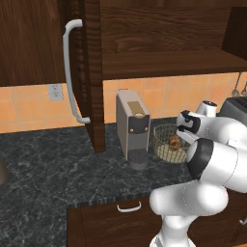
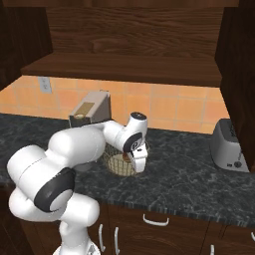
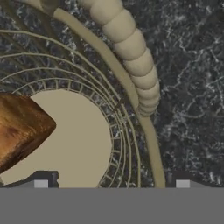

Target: Open the cabinet, pick up the bread from the cabinet and place it in the basket. Then move the basket to the dining counter.

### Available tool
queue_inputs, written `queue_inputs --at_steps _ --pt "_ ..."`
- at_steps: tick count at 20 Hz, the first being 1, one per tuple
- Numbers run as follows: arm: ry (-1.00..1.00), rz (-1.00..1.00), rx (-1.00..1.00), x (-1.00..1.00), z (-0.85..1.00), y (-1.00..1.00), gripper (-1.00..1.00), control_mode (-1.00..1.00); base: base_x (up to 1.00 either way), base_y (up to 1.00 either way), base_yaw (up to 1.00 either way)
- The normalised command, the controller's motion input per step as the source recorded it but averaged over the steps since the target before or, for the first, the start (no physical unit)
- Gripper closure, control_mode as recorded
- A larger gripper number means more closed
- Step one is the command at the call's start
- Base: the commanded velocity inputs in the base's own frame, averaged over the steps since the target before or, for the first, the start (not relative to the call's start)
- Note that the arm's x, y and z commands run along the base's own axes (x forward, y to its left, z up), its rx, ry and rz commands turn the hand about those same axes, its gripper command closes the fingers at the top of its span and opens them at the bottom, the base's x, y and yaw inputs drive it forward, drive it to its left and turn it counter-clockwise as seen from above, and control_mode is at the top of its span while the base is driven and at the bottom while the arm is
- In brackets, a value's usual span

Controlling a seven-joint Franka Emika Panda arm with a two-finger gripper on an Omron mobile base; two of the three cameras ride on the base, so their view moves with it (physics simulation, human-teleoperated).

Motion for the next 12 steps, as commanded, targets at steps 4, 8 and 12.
queue_inputs --at_steps 4,8,12 --pt "0.00 0.00 0.00 0.00 -0.15 0.19 1.00 -1.00 0.00 0.00 0.00" --pt "-0.01 0.00 0.00 0.00 -0.03 0.28 1.00 -1.00 0.00 0.00 0.00" --pt "0.01 -0.02 0.00 -0.05 0.00 0.21 1.00 -1.00 0.00 0.00 0.00"
